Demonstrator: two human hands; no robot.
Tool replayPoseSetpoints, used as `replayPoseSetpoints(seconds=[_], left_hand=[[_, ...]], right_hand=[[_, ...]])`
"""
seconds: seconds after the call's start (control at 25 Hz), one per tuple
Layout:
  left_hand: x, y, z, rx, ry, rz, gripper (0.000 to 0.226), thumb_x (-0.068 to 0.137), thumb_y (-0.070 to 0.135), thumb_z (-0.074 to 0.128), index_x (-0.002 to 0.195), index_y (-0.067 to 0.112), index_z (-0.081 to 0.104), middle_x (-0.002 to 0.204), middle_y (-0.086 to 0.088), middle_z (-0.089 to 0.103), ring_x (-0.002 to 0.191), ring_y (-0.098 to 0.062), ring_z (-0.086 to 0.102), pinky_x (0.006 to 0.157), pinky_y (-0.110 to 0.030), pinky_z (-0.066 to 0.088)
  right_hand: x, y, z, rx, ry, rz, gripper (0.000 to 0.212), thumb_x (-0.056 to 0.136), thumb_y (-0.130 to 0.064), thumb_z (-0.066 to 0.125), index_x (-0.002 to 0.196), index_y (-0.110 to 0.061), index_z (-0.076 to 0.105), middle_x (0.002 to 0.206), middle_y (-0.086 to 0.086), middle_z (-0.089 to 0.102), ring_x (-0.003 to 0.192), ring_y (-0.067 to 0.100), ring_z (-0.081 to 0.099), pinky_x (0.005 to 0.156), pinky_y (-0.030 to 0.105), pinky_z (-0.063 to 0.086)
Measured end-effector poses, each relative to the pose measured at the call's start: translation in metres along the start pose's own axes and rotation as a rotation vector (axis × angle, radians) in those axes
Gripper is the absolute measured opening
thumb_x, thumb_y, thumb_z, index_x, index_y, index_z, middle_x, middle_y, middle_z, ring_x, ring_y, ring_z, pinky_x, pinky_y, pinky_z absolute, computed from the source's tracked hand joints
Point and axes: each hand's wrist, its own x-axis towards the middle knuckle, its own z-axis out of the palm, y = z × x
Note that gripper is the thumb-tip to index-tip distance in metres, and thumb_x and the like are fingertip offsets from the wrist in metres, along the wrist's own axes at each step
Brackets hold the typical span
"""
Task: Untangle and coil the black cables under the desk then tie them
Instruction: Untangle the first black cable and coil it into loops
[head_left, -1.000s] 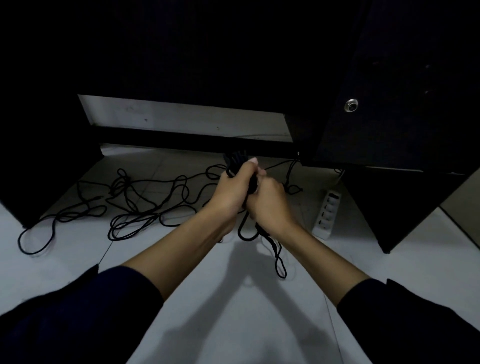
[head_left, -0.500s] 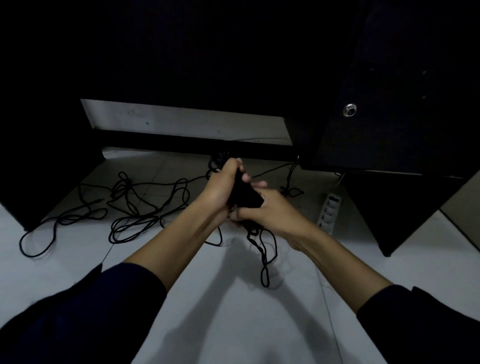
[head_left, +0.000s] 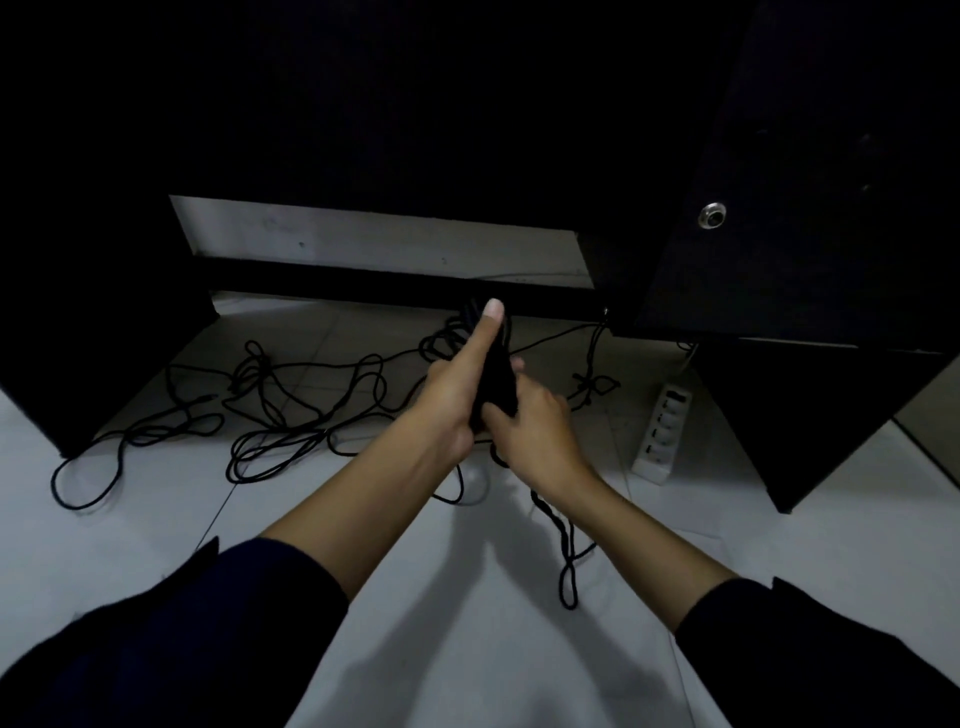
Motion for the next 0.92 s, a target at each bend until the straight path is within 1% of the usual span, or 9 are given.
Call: replayPoseSetpoints(seconds=[0.12, 0.2, 0.32, 0.4, 0.48, 0.6, 0.72, 0.8, 0.92], left_hand=[[0.001, 0.001, -0.003, -0.019, -0.021, -0.008, 0.048, 0.077, 0.056, 0.068, 0.096, 0.012, 0.065, 0.086, -0.001, 0.073, 0.082, -0.017, 0.070, 0.070, -0.030, 0.054], [0.002, 0.000, -0.004, -0.093, -0.008, 0.002, 0.035, 0.087, 0.047, 0.064, 0.081, 0.012, 0.061, 0.063, 0.002, 0.064, 0.068, -0.017, 0.069, 0.061, -0.026, 0.055], [0.002, 0.000, -0.003, -0.169, 0.001, 0.021, 0.036, 0.092, 0.042, 0.059, 0.070, 0.014, 0.055, 0.047, 0.004, 0.051, 0.062, -0.018, 0.070, 0.055, -0.024, 0.056], [0.001, 0.001, -0.001, -0.190, -0.010, 0.042, 0.037, 0.093, 0.041, 0.058, 0.068, 0.014, 0.053, 0.045, 0.003, 0.049, 0.065, -0.018, 0.072, 0.056, -0.025, 0.056], [0.001, 0.003, 0.002, -0.193, -0.003, 0.061, 0.036, 0.093, 0.040, 0.059, 0.068, 0.014, 0.053, 0.046, 0.003, 0.049, 0.062, -0.016, 0.071, 0.061, -0.027, 0.057], [0.000, 0.000, 0.005, -0.155, -0.028, 0.070, 0.035, 0.091, 0.041, 0.061, 0.072, 0.012, 0.055, 0.052, 0.001, 0.055, 0.062, -0.017, 0.068, 0.075, -0.033, 0.054], [-0.002, -0.011, 0.005, 0.005, -0.042, 0.087, 0.037, 0.085, 0.050, 0.064, 0.084, 0.013, 0.065, 0.083, 0.000, 0.075, 0.081, -0.013, 0.071, 0.075, -0.030, 0.055], [-0.003, -0.016, 0.004, 0.009, -0.024, 0.088, 0.038, 0.086, 0.050, 0.062, 0.093, 0.012, 0.065, 0.096, -0.001, 0.076, 0.088, -0.013, 0.071, 0.074, -0.028, 0.054], [-0.002, -0.015, 0.002, -0.116, 0.016, 0.091, 0.028, 0.094, 0.037, 0.058, 0.085, 0.010, 0.059, 0.070, -0.002, 0.067, 0.082, -0.022, 0.071, 0.070, -0.029, 0.058]], right_hand=[[-0.003, 0.003, -0.002, -0.233, -0.014, -0.099, 0.035, 0.091, -0.019, 0.054, 0.124, -0.012, 0.048, 0.081, 0.010, 0.066, 0.066, 0.025, 0.064, 0.057, 0.036, 0.054], [-0.008, 0.001, 0.002, -0.353, -0.001, -0.163, 0.038, 0.090, -0.022, 0.057, 0.125, -0.011, 0.047, 0.085, 0.011, 0.067, 0.071, 0.027, 0.065, 0.060, 0.036, 0.055], [-0.009, -0.002, 0.000, -0.236, -0.008, -0.129, 0.035, 0.083, -0.025, 0.064, 0.116, -0.015, 0.054, 0.081, 0.005, 0.068, 0.067, 0.021, 0.066, 0.058, 0.036, 0.056], [-0.007, -0.001, -0.007, -0.090, -0.057, -0.050, 0.028, 0.077, -0.026, 0.068, 0.102, -0.019, 0.057, 0.076, -0.003, 0.067, 0.063, 0.015, 0.066, 0.056, 0.035, 0.057], [-0.007, 0.001, -0.010, 0.035, -0.094, 0.018, 0.016, 0.074, -0.024, 0.070, 0.084, -0.021, 0.058, 0.065, -0.006, 0.065, 0.054, 0.012, 0.065, 0.047, 0.031, 0.053], [-0.005, 0.002, -0.008, 0.017, -0.084, 0.034, 0.016, 0.078, -0.020, 0.064, 0.066, -0.021, 0.053, 0.055, -0.006, 0.056, 0.048, 0.011, 0.056, 0.045, 0.025, 0.041], [-0.003, 0.005, -0.008, -0.090, -0.007, -0.006, 0.013, 0.086, -0.020, 0.059, 0.075, -0.019, 0.052, 0.058, -0.005, 0.056, 0.050, 0.009, 0.053, 0.045, 0.019, 0.034], [-0.004, 0.007, -0.007, -0.154, 0.007, -0.031, 0.006, 0.088, -0.020, 0.058, 0.085, -0.015, 0.055, 0.065, 0.002, 0.061, 0.054, 0.017, 0.058, 0.046, 0.026, 0.040], [-0.008, 0.006, -0.001, -0.255, 0.014, -0.088, 0.014, 0.087, -0.023, 0.059, 0.096, -0.012, 0.060, 0.077, 0.009, 0.066, 0.066, 0.027, 0.063, 0.055, 0.035, 0.052]])
